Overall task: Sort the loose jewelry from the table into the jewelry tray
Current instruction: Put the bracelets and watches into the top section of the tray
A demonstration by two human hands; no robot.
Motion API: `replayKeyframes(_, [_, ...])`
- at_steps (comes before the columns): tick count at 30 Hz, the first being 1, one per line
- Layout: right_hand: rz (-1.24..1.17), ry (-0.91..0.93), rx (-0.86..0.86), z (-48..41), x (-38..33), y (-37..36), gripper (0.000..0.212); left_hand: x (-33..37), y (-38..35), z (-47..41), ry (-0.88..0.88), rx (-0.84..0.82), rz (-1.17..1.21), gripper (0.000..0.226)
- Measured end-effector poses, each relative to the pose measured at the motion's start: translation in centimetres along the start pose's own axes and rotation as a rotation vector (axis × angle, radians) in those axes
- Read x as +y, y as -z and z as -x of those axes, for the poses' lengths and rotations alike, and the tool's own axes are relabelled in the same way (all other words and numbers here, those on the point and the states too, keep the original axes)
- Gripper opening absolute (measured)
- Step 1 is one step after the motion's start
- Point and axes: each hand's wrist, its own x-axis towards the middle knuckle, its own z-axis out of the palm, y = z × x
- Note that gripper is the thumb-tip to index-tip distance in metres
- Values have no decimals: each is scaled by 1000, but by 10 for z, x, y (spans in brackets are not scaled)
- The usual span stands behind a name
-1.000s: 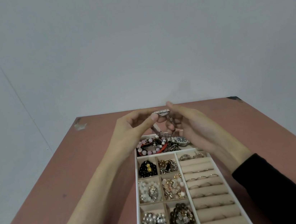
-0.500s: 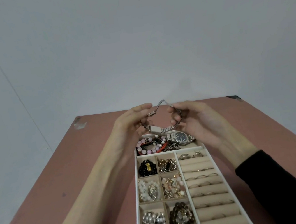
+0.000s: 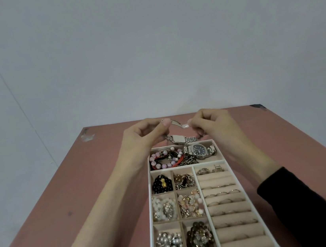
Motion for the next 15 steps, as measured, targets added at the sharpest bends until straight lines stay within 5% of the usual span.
replayKeyframes(4, [73,-35,-86,3,-2,-2,21,-2,-1,1,-86,-11,-149,27])
replayKeyframes(15, [-263,-193,-205,2,-5,-7,34,-3,-3,2,-71,-176,-341,31])
